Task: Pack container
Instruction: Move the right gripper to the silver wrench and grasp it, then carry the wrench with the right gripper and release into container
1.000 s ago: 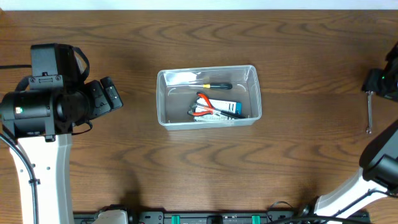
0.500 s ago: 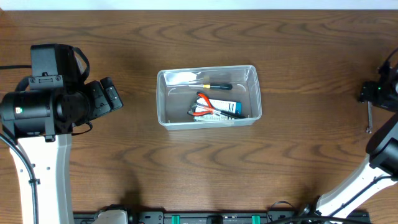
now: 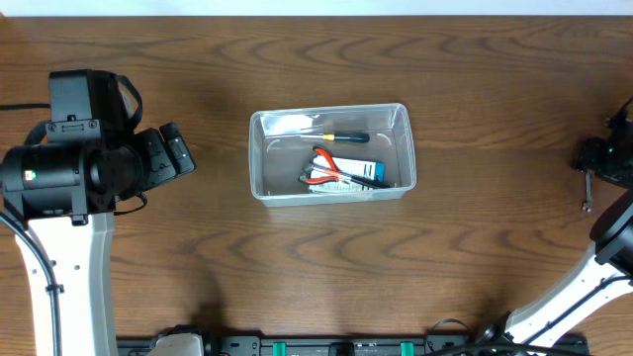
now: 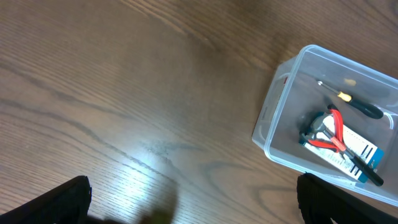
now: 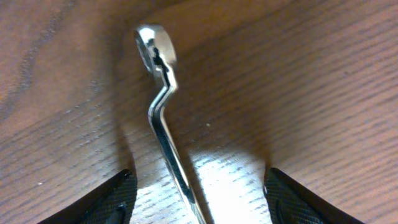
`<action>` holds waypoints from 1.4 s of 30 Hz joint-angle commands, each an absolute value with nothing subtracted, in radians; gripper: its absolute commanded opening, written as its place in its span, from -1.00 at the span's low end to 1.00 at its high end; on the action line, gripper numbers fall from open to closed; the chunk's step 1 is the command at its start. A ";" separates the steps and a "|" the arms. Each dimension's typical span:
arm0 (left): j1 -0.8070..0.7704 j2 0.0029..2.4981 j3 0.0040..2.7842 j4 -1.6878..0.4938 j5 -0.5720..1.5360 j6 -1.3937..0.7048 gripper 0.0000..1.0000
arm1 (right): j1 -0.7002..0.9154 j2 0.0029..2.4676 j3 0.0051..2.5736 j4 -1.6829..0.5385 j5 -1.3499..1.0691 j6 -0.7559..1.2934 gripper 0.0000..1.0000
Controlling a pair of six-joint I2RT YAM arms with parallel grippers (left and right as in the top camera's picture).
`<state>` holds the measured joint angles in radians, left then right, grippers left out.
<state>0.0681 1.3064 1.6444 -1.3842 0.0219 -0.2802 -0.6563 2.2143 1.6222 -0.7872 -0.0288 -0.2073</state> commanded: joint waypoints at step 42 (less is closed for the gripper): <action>0.310 1.307 1.654 -1.244 -0.020 -0.255 0.96 | -0.431 2.102 1.689 -0.859 -0.166 -0.211 -0.97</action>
<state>0.2440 1.3064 1.6444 -1.2549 0.0051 -0.2798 -0.5159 2.2017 1.6367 -0.8425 -0.0929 -0.1730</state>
